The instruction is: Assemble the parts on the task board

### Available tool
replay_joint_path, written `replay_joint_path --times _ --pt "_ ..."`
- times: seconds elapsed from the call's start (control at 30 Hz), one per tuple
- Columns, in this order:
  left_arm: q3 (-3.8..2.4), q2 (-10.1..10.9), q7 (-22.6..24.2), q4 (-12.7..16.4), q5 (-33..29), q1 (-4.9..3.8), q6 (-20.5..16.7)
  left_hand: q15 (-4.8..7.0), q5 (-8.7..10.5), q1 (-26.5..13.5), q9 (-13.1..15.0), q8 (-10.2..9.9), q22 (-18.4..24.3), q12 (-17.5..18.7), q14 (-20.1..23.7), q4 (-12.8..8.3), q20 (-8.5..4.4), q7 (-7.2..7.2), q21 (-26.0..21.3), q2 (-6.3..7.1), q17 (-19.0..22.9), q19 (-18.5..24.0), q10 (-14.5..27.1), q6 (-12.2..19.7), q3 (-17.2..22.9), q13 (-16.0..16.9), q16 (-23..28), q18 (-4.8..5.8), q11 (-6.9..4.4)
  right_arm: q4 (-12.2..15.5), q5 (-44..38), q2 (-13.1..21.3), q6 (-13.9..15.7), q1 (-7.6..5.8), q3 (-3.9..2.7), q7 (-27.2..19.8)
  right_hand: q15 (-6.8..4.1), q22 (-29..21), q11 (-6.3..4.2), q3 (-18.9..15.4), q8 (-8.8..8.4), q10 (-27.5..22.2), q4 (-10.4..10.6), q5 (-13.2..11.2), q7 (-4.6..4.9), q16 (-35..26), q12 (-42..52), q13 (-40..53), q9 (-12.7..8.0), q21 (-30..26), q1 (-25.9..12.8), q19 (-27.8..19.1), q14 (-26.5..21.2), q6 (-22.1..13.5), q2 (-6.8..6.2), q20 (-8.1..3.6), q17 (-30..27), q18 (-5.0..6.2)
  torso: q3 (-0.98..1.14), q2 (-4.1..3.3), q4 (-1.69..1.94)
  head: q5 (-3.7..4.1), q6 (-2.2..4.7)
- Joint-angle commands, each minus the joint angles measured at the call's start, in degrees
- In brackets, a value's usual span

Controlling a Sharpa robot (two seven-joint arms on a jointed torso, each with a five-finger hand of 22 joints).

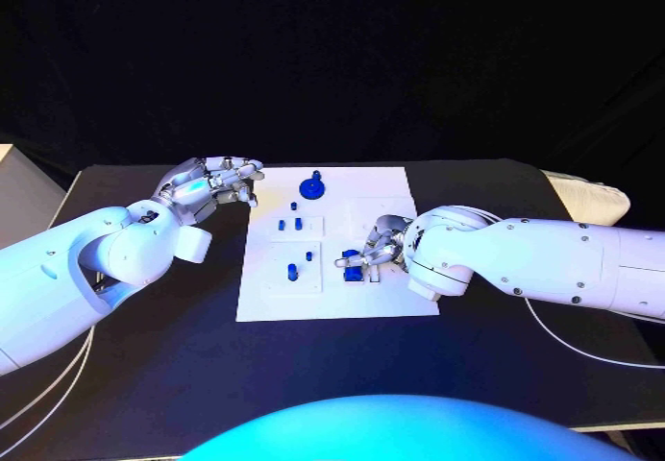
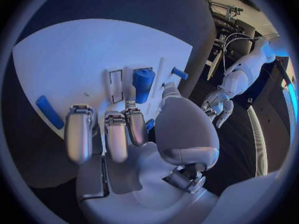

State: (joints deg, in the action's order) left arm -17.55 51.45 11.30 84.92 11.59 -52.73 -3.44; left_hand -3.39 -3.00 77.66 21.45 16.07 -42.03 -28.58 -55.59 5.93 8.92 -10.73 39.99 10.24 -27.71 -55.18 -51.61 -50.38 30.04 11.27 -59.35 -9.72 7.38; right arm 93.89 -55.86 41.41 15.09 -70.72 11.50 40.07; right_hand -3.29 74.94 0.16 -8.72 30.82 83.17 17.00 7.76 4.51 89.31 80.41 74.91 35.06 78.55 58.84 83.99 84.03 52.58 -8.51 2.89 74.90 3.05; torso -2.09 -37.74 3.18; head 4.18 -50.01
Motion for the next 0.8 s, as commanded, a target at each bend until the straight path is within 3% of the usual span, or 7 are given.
replay_joint_path --times 0.03,0.17,0.43,0.5,0.63,0.8 --pt "-0.02 -0.1 0.2 0.1 0.1 0.01 1.0 -0.16 -0.05 0.0 -0.1 0.2 0.0 0.3 -0.1 0.3 0.02 0.07 -0.4 -0.61 -0.1 -0.4 0.3 0.4 0.1 -0.1 0.3 -0.75 0.02 0.2 -0.8 0.1 -0.3 0.09 0.03 1.0 -0.26 9.4 0.03 -0.3 0.5 -0.6 0.2 -2.2 -0.1 0.0 -0.2 6.0 0.0 -0.3 -2.2 2.8 5.6 -0.5 -1.04 -0.4 13.5 -0.71 0.01 -0.03 -0.01 -0.02 0.01" --pt "-0.02 0.0 0.2 0.1 0.1 0.01 1.0 -0.18 -0.05 -0.1 -0.1 0.2 0.1 0.3 -0.1 0.4 0.03 0.06 -0.4 -0.61 -0.1 -0.5 0.3 0.4 0.1 -0.1 0.3 -0.75 0.04 0.3 -1.1 0.3 -0.2 0.13 0.03 1.0 -0.26 9.4 0.04 -0.9 0.76 -0.6 0.2 -3.6 -0.1 0.0 -0.3 6.0 0.0 -0.3 -3.3 2.8 5.6 -0.7 -1.95 -0.4 13.5 -0.71 0.04 -0.05 0.03 -0.05 0.01" --pt "-0.02 -0.1 0.1 0.0 0.1 0.01 1.0 -0.18 -0.05 -0.1 -0.1 0.2 0.1 0.3 -0.1 0.4 0.03 0.06 -0.4 -0.61 -0.1 -0.5 0.3 0.4 0.1 -0.1 0.3 -0.75 0.04 1.3 -3.1 1.5 0.7 0.3 0.02 0.9 -0.28 9.6 0.0 -0.4 1.04 -0.4 0.2 -3.7 -0.15 0.0 -0.1 6.2 0.0 -0.1 -3.1 2.9 5.6 -0.6 -1.25 -0.4 13.7 -0.76 0.05 -0.03 0.02 -0.14 0.01" --pt "-0.02 -0.1 0.1 0.0 0.1 0.02 1.0 -0.18 -0.05 -0.1 -0.1 0.2 0.1 0.3 -0.1 0.4 0.03 0.06 -0.4 -0.61 -0.1 -0.5 0.3 0.4 0.1 -0.1 0.3 -0.75 0.04 1.9 -3.8 2.1 1.1 0.36 0.02 0.8 -0.35 9.8 -0.11 0.2 1.5 -0.2 0.1 -3.4 -0.29 0.1 0.2 6.4 0.0 0.3 -1.6 3.0 5.7 -0.3 -0.75 -0.44 13.9 -0.83 0.1 -0.03 0.03 -0.18 0.01" --pt "-0.01 -0.1 0.1 -0.1 0.1 0.03 1.1 -0.18 -0.05 -0.1 -0.1 0.2 0.1 0.3 -0.1 0.4 0.03 0.06 -0.4 -0.61 -0.1 -0.5 0.3 0.4 0.1 -0.1 0.3 -0.75 0.04 2.9 -5.1 3.0 1.3 0.44 0.02 0.7 -0.94 10.4 -0.85 1.8 3.64 1.1 -0.1 -2.7 -1.15 0.4 1.7 7.7 0.5 1.5 3.8 3.4 5.8 1.3 1.6 -0.9 14.5 -1.07 0.08 -0.03 -0.05 -0.28 0.01" --pt "-0.01 -0.2 0.1 -0.1 0.1 0.06 1.3 -0.18 -0.05 -0.1 -0.1 0.2 0.1 0.3 -0.1 0.4 0.03 0.06 -0.4 -0.61 -0.1 -0.5 0.3 0.4 0.1 -0.1 0.3 -0.75 0.04 4.2 -6.3 4.0 1.0 0.48 0.01 0.5 -1.41 11.0 -1.39 2.2 4.95 2.2 -0.2 -2.4 -1.74 0.6 3.0 8.9 0.6 2.4 7.8 3.7 5.9 2.0 1.87 -1.36 14.8 -1.26 0.09 -0.03 -0.03 -0.27 0.01"
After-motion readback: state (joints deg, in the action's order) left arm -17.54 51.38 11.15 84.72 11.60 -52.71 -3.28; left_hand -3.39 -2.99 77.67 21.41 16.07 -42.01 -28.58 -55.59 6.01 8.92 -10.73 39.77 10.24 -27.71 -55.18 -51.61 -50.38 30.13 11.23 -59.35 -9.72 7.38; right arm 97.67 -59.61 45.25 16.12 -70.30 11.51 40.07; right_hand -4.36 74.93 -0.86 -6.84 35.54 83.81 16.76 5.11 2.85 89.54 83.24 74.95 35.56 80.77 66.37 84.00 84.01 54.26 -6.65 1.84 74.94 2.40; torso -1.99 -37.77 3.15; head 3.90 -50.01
